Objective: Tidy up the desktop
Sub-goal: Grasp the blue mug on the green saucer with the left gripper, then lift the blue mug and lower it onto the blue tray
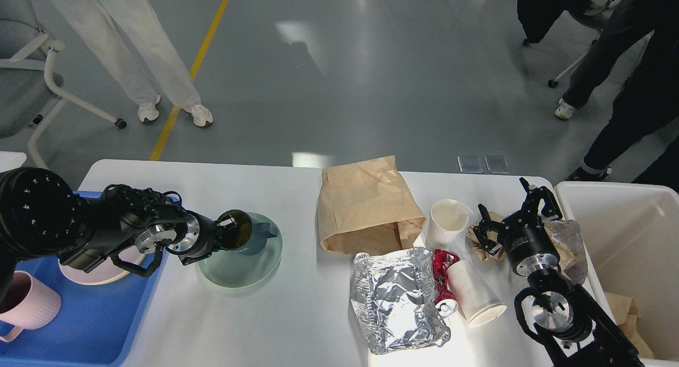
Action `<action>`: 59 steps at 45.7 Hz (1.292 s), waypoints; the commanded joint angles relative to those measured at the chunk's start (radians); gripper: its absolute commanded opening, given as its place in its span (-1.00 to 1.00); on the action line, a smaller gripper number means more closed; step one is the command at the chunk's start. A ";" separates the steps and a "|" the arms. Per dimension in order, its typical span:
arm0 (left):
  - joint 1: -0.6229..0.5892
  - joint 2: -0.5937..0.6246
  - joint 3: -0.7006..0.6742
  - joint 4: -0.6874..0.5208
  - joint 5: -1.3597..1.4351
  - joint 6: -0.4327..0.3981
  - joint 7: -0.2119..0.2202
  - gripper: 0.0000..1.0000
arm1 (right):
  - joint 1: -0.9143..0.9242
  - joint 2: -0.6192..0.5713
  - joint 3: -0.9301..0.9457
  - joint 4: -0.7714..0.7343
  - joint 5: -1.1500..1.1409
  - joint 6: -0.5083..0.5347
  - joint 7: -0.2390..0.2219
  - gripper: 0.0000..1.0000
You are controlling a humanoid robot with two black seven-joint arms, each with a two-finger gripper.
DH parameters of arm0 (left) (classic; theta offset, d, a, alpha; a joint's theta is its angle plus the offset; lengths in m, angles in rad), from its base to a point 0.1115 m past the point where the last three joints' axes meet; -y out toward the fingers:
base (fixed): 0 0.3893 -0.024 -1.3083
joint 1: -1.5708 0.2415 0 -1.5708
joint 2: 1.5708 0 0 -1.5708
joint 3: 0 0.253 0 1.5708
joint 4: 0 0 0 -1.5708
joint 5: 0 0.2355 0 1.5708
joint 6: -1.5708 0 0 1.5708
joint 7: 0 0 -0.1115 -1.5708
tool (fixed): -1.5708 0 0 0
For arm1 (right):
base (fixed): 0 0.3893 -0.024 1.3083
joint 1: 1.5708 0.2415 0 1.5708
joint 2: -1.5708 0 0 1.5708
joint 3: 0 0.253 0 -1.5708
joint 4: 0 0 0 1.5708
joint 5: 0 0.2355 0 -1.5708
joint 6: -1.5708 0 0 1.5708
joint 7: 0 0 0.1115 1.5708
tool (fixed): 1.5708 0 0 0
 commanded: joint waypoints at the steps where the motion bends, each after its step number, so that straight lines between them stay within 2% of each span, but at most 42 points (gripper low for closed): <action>1: -0.010 -0.001 -0.001 0.000 0.010 -0.020 0.000 -1.00 | 0.000 -0.001 0.000 0.000 0.000 0.000 0.000 1.00; 7: -0.071 0.010 0.017 -0.032 0.020 -0.083 0.013 -1.00 | 0.000 0.001 0.000 0.000 0.000 0.000 0.000 1.00; 9: -0.129 0.031 0.039 -0.075 0.021 -0.112 0.042 -1.00 | 0.000 0.001 0.000 0.000 0.000 0.000 0.000 1.00; 10: -0.199 0.059 0.072 -0.133 0.023 -0.141 0.080 -1.00 | 0.000 0.001 0.000 0.000 0.000 0.000 0.000 1.00; 11: -0.240 0.069 0.088 -0.161 0.026 -0.155 0.095 -1.00 | 0.000 0.001 0.000 0.000 0.000 0.000 0.000 1.00; 14: -0.374 0.083 0.137 -0.238 0.038 -0.197 0.121 -1.00 | 0.000 -0.001 -0.001 0.000 0.000 0.000 0.000 1.00; 20: -0.654 0.099 0.257 -0.431 0.099 -0.235 0.120 -1.00 | 0.000 -0.001 0.000 0.000 0.000 0.000 0.000 1.00; 28: -1.016 0.111 0.321 -0.715 0.237 -0.244 0.123 -1.00 | 0.000 0.001 0.000 0.000 0.000 0.000 0.000 1.00; 34: -1.195 0.103 0.358 -0.825 0.257 -0.342 0.123 -1.00 | 0.000 -0.001 0.000 0.000 0.000 0.000 0.000 1.00; 38: -1.271 0.109 0.384 -0.851 0.257 -0.442 0.118 -1.00 | 0.000 -0.001 0.000 0.000 0.000 0.000 0.000 1.00; 41: -1.318 0.114 0.398 -0.873 0.259 -0.473 0.122 -1.00 | 0.000 -0.001 -0.001 0.000 0.000 0.000 0.000 1.00; 50: -1.400 0.114 0.448 -0.917 0.299 -0.465 0.106 -1.00 | 0.000 -0.001 0.000 0.000 0.000 0.000 0.000 1.00; 59: -1.338 0.146 0.450 -0.917 0.355 -0.408 0.105 -1.00 | 0.000 -0.001 0.000 0.000 0.000 0.000 0.000 1.00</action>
